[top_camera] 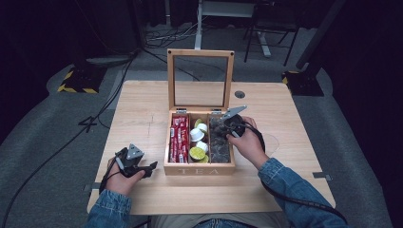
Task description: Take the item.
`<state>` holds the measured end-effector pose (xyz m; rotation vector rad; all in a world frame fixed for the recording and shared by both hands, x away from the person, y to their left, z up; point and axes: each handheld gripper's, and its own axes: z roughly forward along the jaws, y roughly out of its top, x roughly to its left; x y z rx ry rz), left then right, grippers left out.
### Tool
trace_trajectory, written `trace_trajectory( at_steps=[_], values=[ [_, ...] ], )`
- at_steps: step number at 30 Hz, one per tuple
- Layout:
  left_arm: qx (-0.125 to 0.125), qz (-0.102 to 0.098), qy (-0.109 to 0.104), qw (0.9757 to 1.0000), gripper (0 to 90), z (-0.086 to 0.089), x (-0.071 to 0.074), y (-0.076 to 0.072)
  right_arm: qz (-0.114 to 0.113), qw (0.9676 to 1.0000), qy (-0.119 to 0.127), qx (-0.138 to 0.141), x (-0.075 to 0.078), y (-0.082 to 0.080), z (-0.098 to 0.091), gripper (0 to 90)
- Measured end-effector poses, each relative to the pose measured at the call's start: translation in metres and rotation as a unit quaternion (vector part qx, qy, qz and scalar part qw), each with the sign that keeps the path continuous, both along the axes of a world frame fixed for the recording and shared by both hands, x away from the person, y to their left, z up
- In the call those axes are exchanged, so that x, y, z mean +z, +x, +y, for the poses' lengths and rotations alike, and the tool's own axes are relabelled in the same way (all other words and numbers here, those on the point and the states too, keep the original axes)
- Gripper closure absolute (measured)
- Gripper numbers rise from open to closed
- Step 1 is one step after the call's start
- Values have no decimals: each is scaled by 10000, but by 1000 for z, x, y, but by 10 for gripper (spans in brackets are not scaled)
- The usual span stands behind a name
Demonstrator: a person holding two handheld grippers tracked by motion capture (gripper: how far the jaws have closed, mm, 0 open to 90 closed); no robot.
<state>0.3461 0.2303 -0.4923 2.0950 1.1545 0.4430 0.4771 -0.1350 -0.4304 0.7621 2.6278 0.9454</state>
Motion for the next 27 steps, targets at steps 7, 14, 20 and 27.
trace_trajectory(
  at_steps=[7,14,20,27],
  values=[
    [-6,0,26,10000,312,0,-1,1,3,10000,85,49,2,-2,0,850],
    [-4,23,66,10000,311,1,-2,2,-24,9997,227,45,7,-3,-2,851],
    [6,43,62,10000,310,1,-4,2,-102,9992,389,65,16,-4,-4,850],
    [11,57,90,9999,309,2,-4,3,-237,9979,587,97,33,-8,-8,850]
  ],
)
